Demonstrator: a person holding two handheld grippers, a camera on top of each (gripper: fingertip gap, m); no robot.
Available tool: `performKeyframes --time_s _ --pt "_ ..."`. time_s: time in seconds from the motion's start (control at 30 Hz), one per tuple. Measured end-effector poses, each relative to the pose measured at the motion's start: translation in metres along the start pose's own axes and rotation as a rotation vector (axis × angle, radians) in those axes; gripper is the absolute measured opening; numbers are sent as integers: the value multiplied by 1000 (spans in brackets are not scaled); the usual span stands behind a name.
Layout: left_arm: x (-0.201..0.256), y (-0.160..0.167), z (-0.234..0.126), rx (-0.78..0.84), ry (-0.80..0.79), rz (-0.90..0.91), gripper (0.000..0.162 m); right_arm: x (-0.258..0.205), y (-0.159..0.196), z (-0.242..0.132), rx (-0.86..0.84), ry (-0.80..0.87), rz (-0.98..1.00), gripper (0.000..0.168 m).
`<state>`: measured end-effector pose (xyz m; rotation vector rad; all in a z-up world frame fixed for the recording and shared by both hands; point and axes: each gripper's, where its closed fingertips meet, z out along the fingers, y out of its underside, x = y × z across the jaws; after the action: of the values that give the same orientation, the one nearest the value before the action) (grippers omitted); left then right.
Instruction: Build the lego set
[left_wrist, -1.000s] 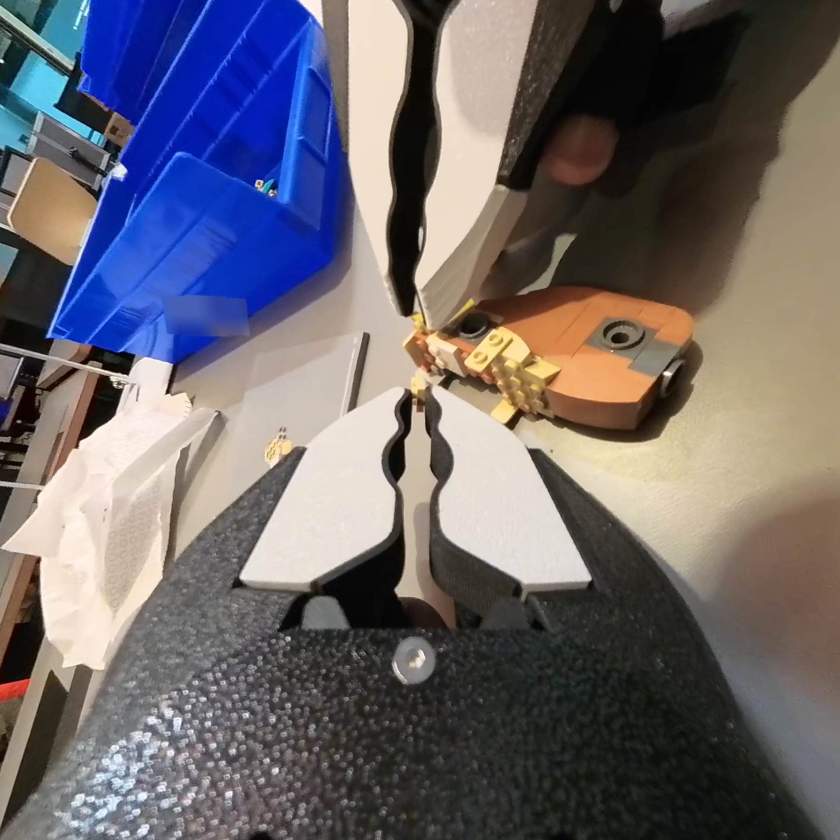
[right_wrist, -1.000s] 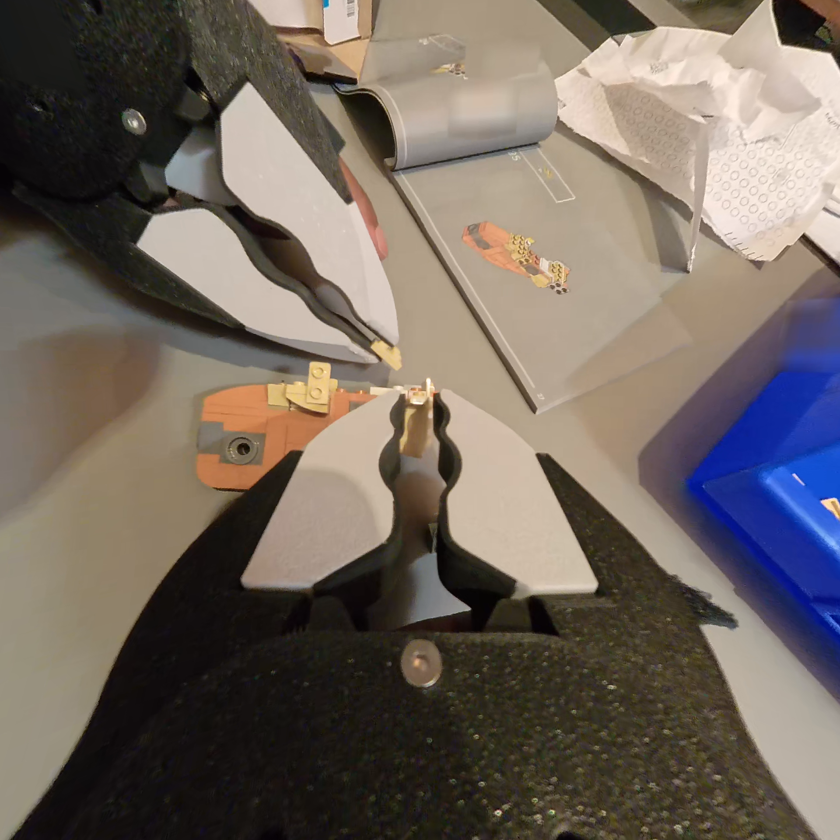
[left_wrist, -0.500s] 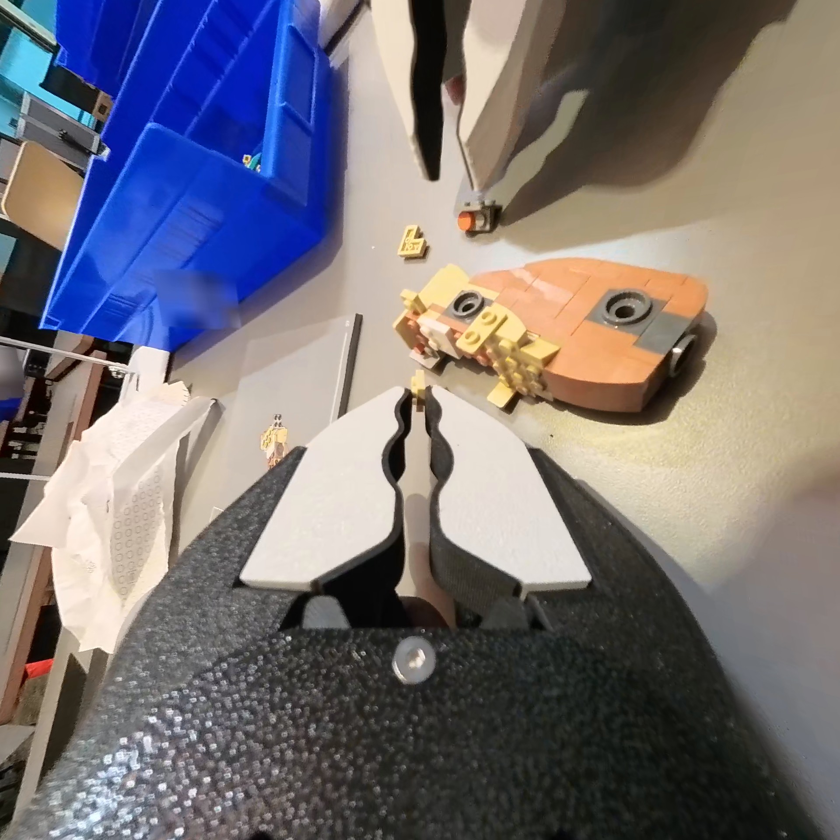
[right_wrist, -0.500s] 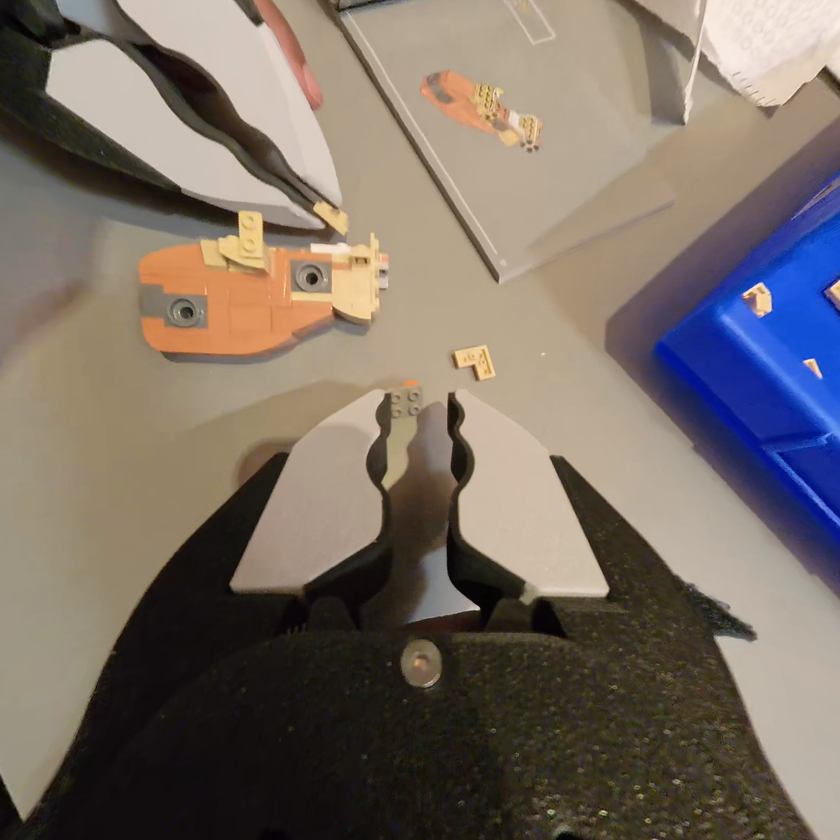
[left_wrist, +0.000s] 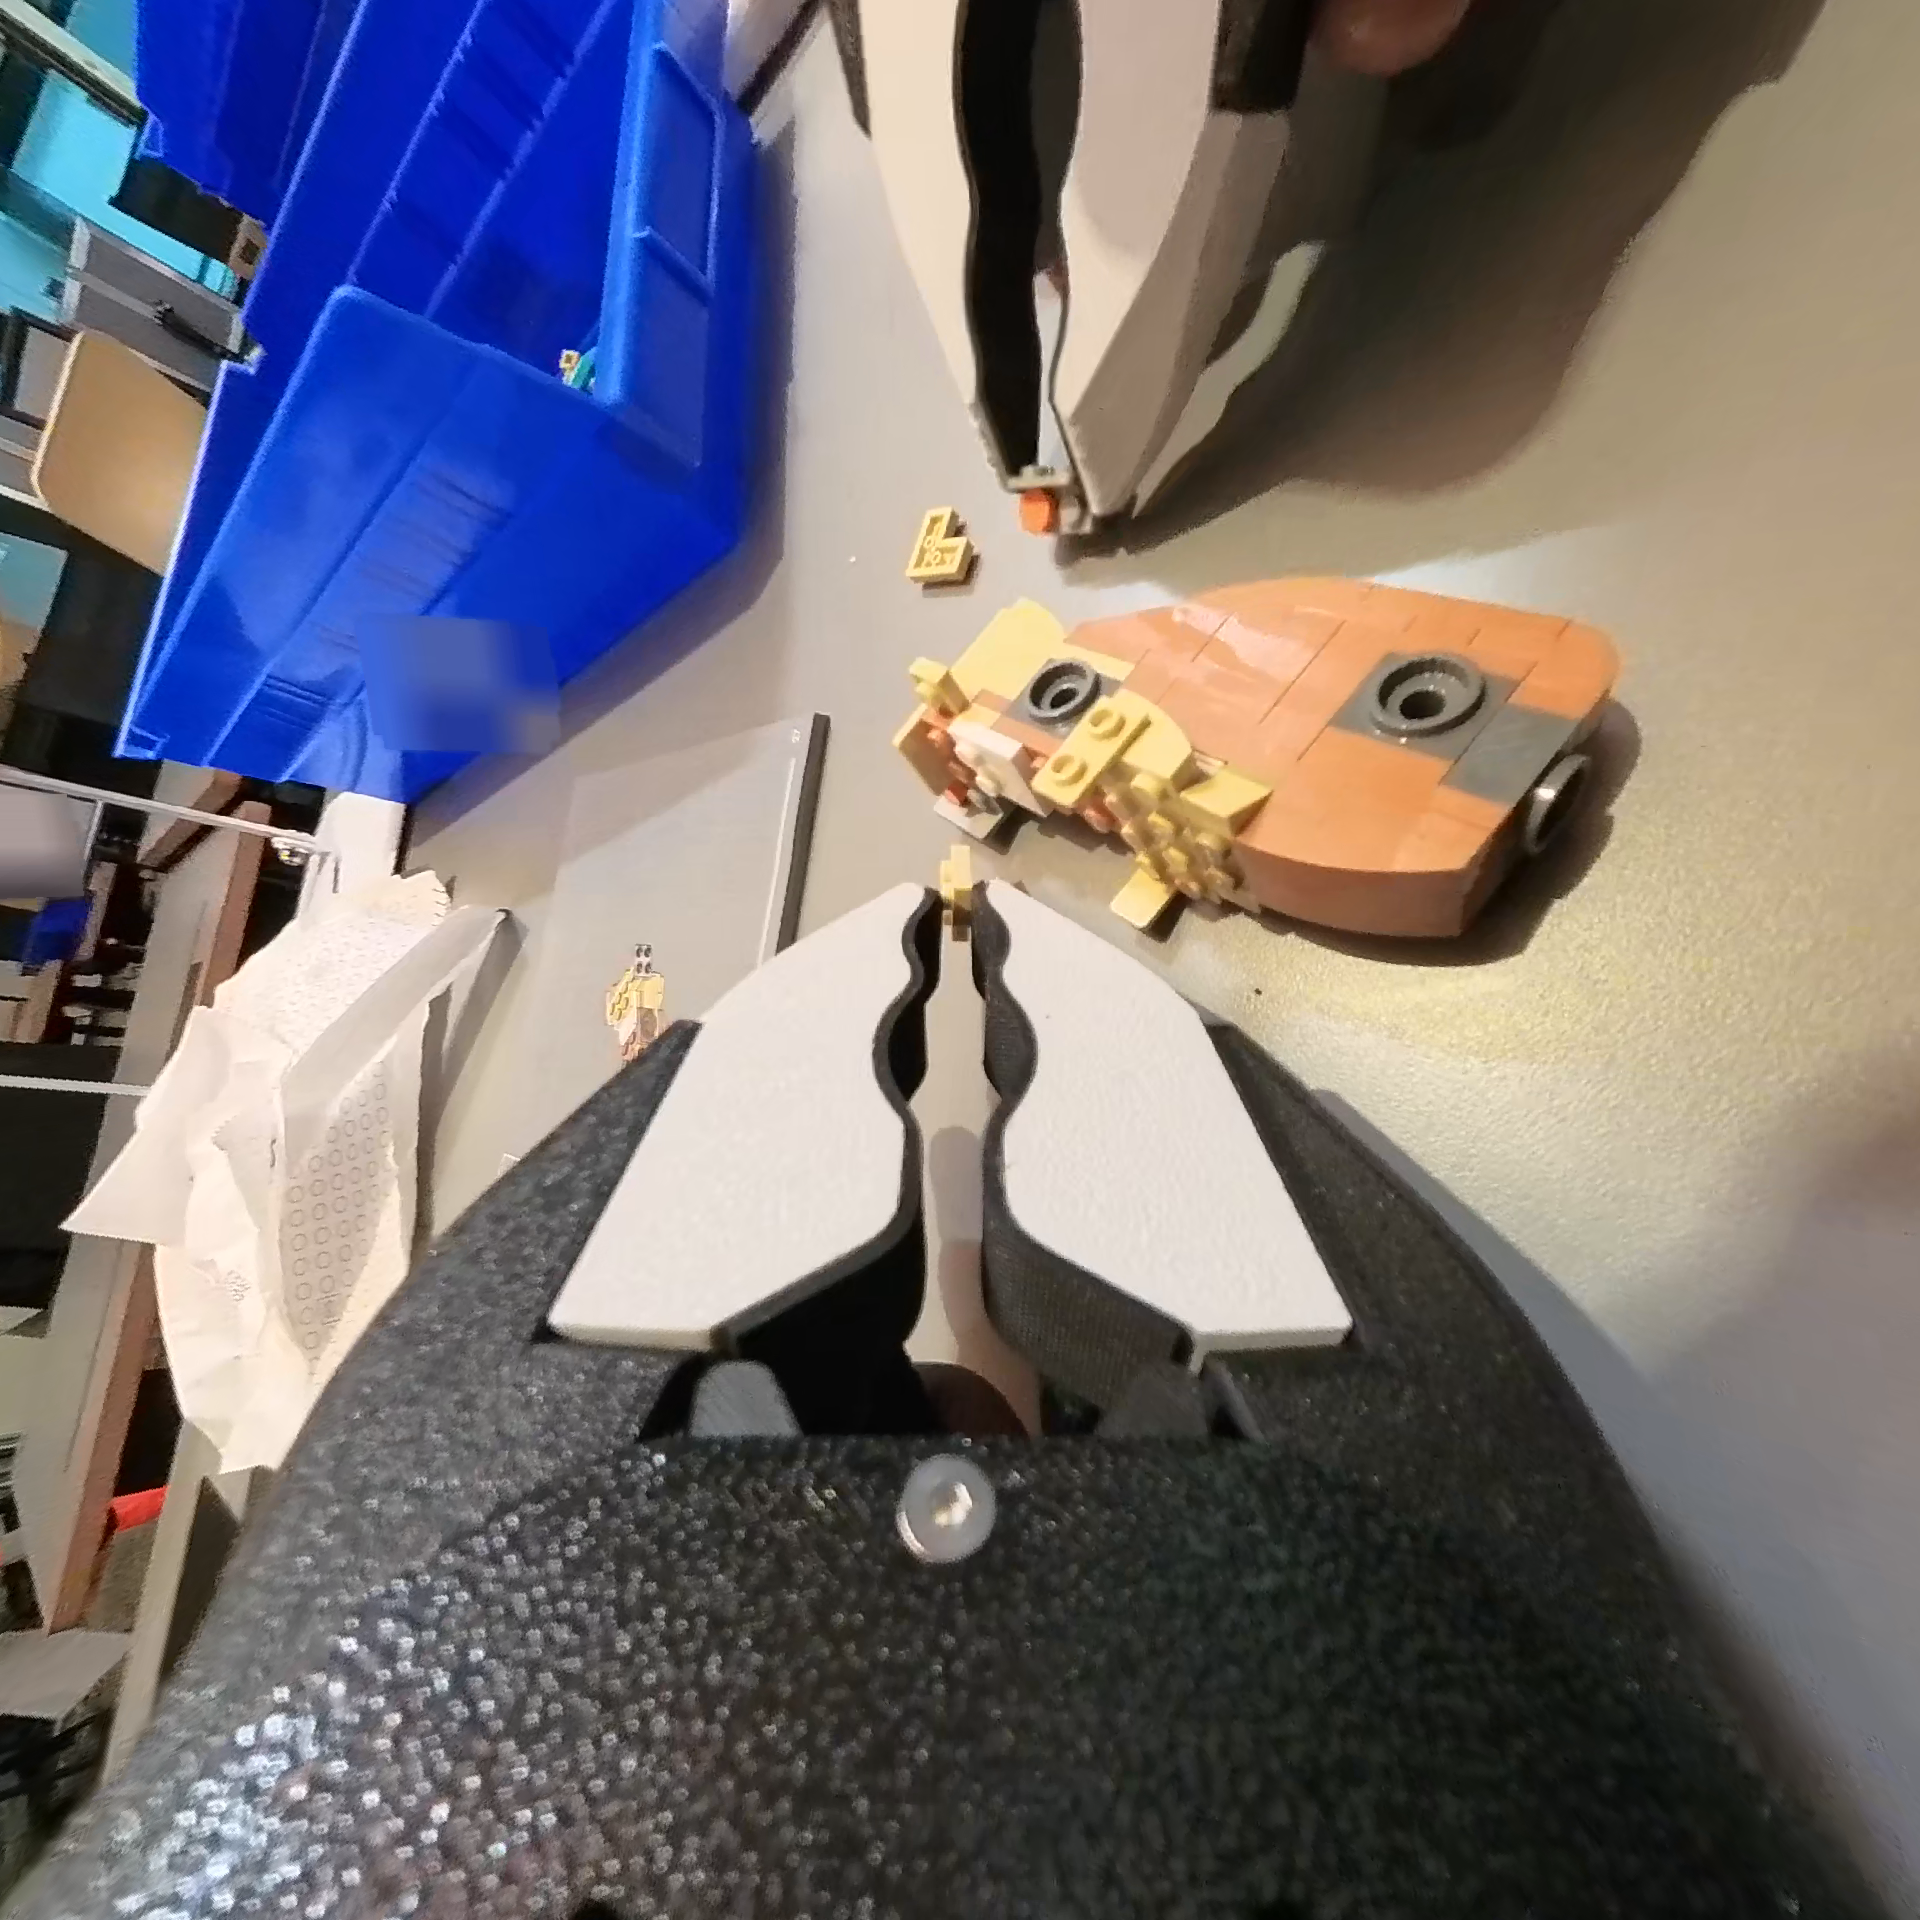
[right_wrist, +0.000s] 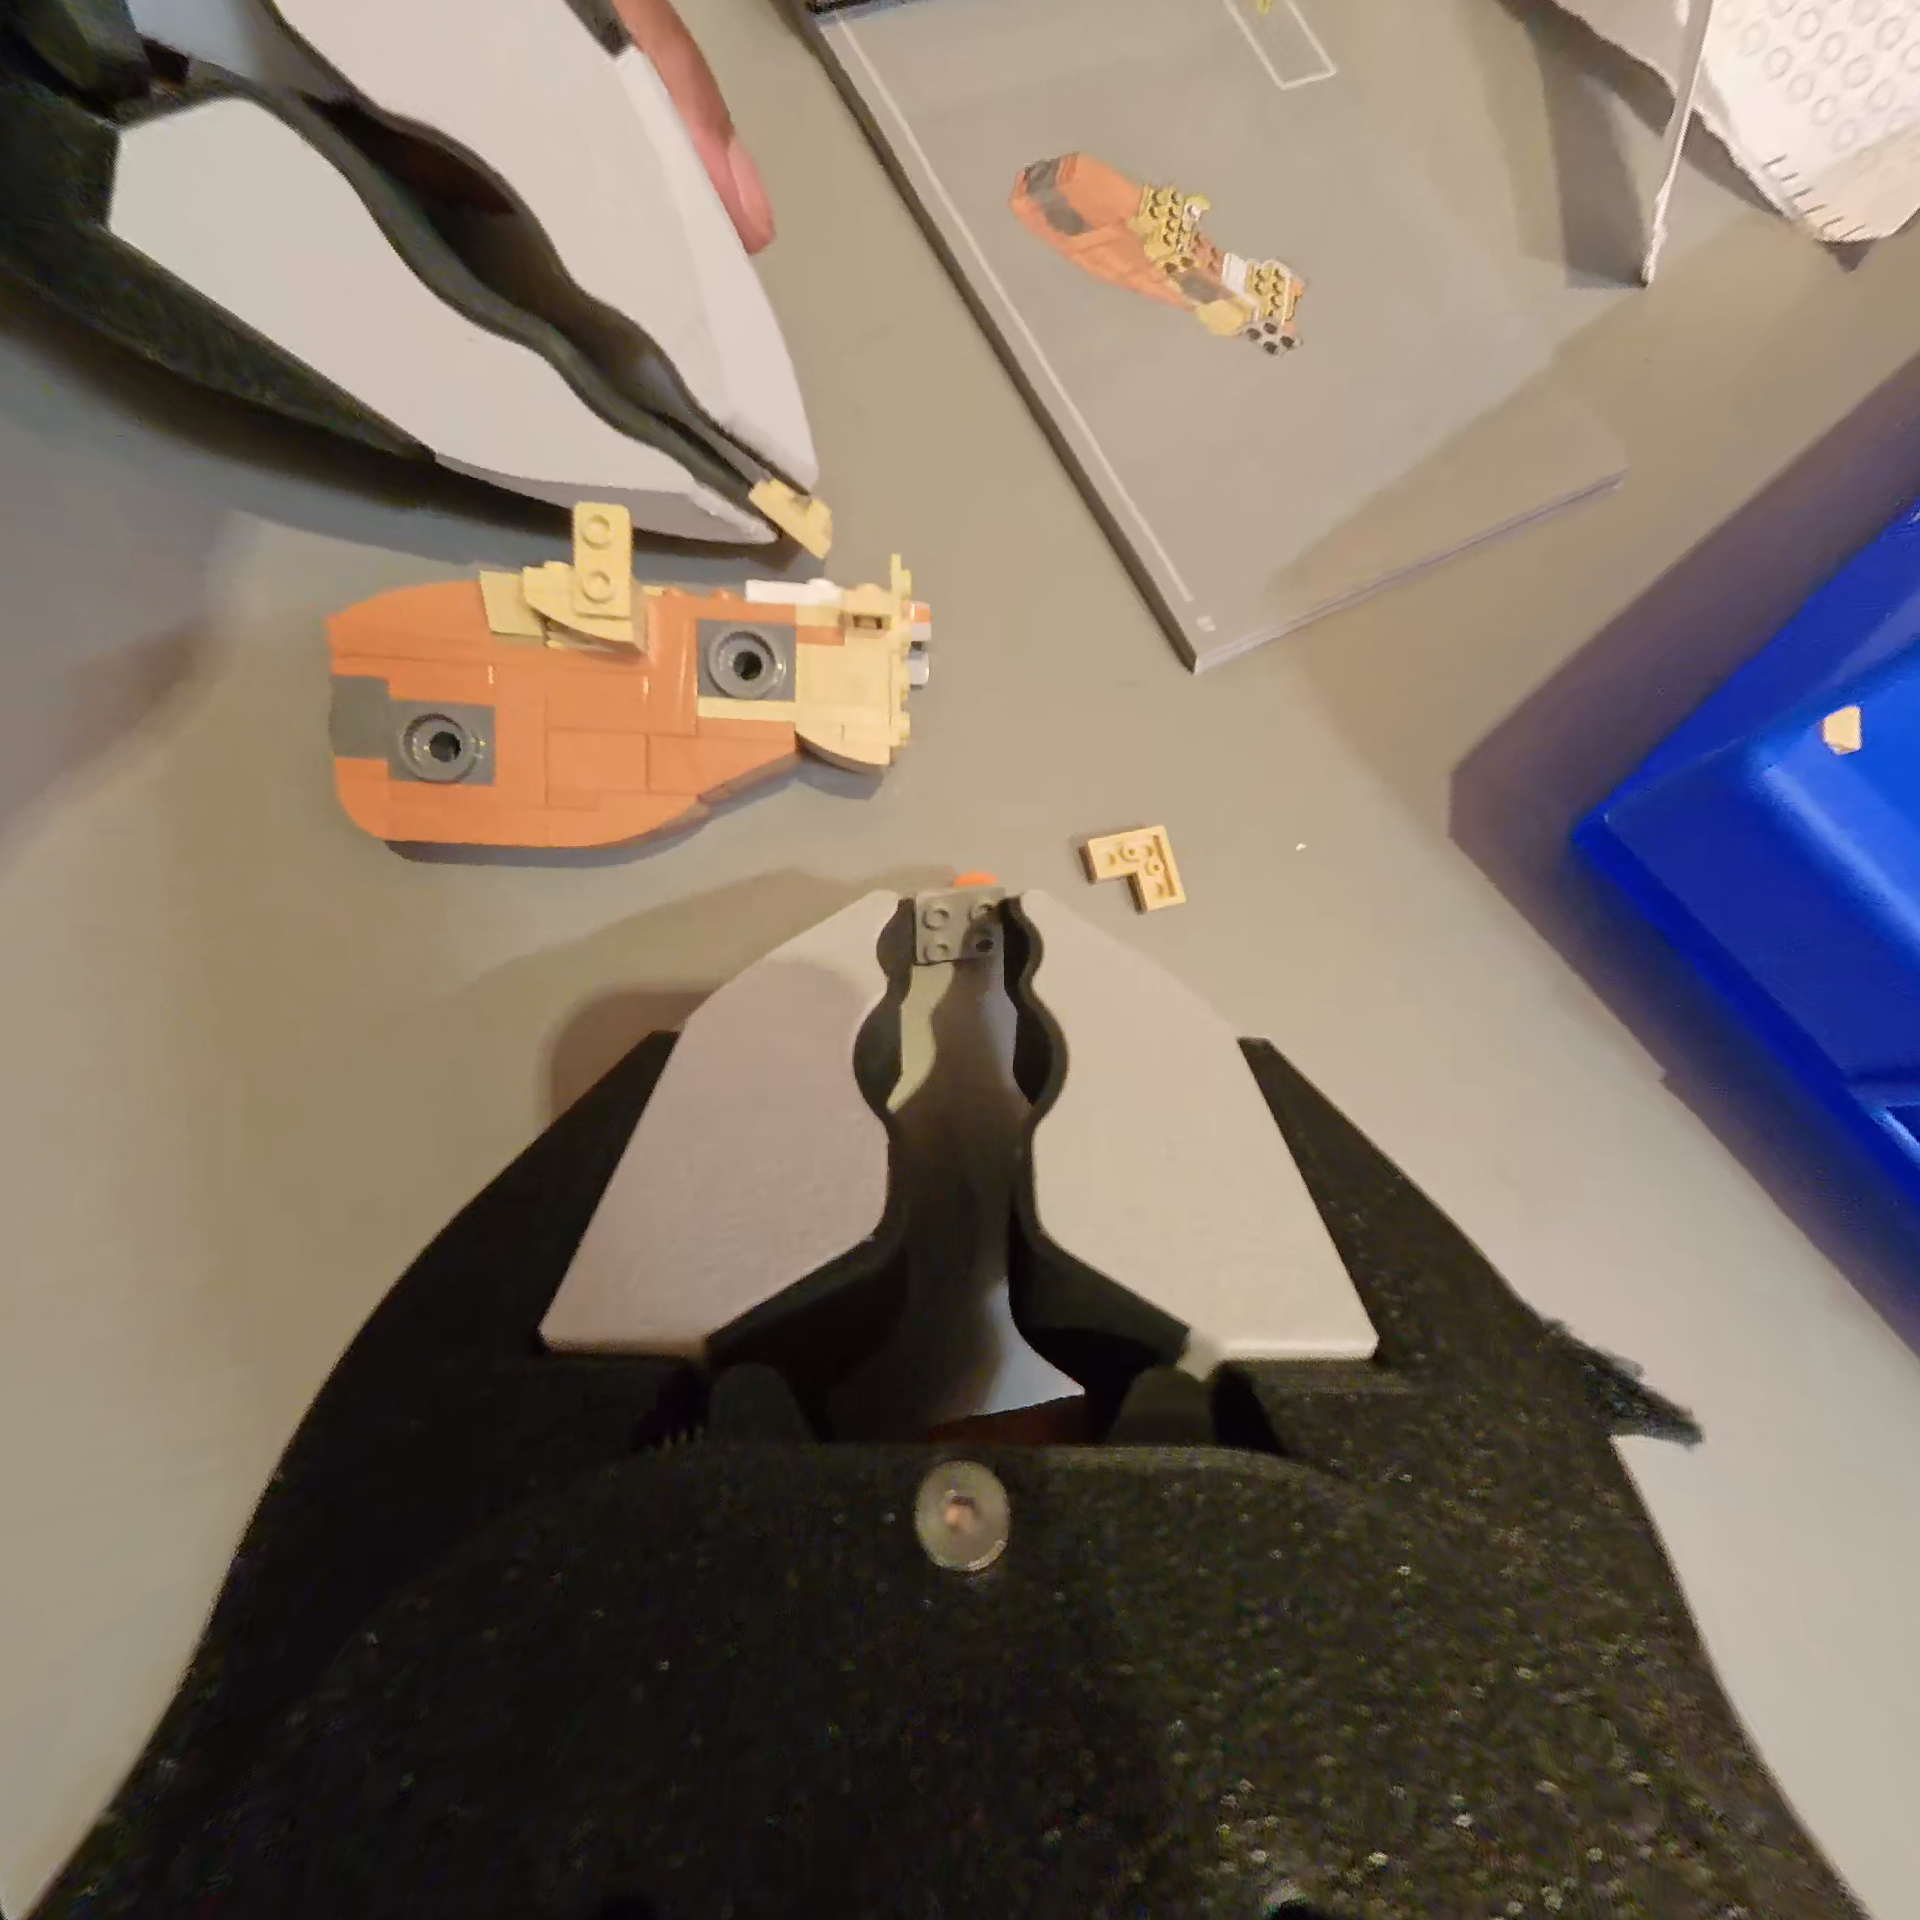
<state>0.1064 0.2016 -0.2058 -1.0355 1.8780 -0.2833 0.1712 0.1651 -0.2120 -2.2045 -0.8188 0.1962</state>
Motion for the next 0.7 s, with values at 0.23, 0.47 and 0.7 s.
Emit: performKeyframes --time_s 0.23,0.47,0.7 --pt "3 1 -1 -12 12 33 5 0 -11 -1 72 -3 -27 16" --pt "5 -2 -4 19 84 -36 17 2 -22 -6 178 -41 8 16" --pt "8 -4 -4 32 147 -130 19 -1 -25 -3 171 -71 1 16"
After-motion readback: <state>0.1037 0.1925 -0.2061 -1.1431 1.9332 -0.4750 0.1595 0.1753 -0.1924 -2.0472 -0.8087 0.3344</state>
